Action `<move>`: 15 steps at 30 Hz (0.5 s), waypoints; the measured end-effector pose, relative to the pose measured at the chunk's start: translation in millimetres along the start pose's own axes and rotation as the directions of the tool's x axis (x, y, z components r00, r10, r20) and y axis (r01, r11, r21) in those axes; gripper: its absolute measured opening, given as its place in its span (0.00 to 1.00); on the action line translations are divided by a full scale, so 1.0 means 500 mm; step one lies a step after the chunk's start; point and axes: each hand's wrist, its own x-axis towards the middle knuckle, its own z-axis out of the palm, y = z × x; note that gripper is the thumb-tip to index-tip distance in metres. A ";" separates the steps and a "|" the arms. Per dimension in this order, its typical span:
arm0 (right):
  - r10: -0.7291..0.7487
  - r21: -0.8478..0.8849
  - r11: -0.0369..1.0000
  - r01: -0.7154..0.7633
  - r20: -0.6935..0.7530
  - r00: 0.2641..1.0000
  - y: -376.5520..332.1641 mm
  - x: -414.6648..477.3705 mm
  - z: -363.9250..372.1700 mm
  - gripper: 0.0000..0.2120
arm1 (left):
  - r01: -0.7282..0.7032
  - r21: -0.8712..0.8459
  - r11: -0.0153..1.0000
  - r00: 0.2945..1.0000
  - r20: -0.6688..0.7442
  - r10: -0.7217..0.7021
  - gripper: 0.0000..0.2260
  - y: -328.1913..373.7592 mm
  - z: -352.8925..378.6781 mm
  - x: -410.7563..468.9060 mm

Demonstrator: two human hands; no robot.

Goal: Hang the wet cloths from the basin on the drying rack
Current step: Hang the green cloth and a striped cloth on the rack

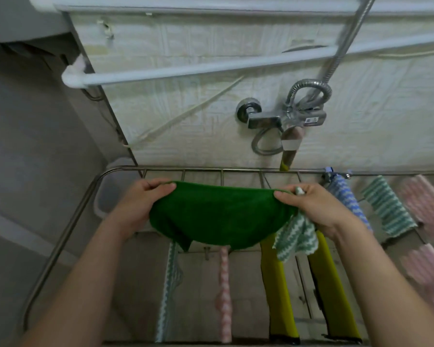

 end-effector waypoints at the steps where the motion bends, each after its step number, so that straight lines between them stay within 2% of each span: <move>1: 0.058 -0.006 0.998 -0.058 0.022 0.998 0.016 0.015 0.003 0.06 | 0.038 0.032 0.999 0.999 -0.009 -0.038 0.08 -0.016 -0.006 0.011; 5: 0.132 -0.066 0.989 -0.132 -0.002 0.991 0.053 0.055 0.021 0.06 | 0.100 0.154 0.983 0.994 -0.056 -0.092 0.07 -0.045 -0.009 0.041; 8: 0.143 -0.301 0.940 -0.159 -0.075 0.987 0.069 0.092 0.030 0.08 | 0.129 0.289 0.949 0.991 -0.002 -0.134 0.08 -0.044 -0.009 0.049; 9: 0.136 -0.433 0.885 -0.171 -0.110 0.985 0.074 0.103 0.033 0.06 | 0.126 0.318 0.940 0.989 0.034 -0.144 0.09 -0.046 -0.005 0.049; 11: 0.084 -0.683 0.699 -0.211 -0.215 0.973 0.080 0.114 0.044 0.08 | 0.108 0.335 0.936 0.989 0.059 -0.135 0.09 -0.046 0.013 0.046; 12: 0.041 -0.742 0.630 -0.228 -0.262 0.964 0.080 0.113 0.055 0.10 | 0.086 0.338 0.937 0.992 0.054 -0.111 0.09 -0.044 0.027 0.045; 13: -0.007 -0.754 0.619 -0.218 -0.283 0.959 0.080 0.116 0.071 0.11 | 0.057 0.346 0.936 0.995 0.055 -0.081 0.10 -0.045 0.040 0.051; 15: -0.074 -0.695 0.711 -0.108 -0.227 0.971 0.084 0.122 0.100 0.13 | -0.001 0.337 0.942 0.997 0.076 -0.026 0.11 -0.043 0.066 0.063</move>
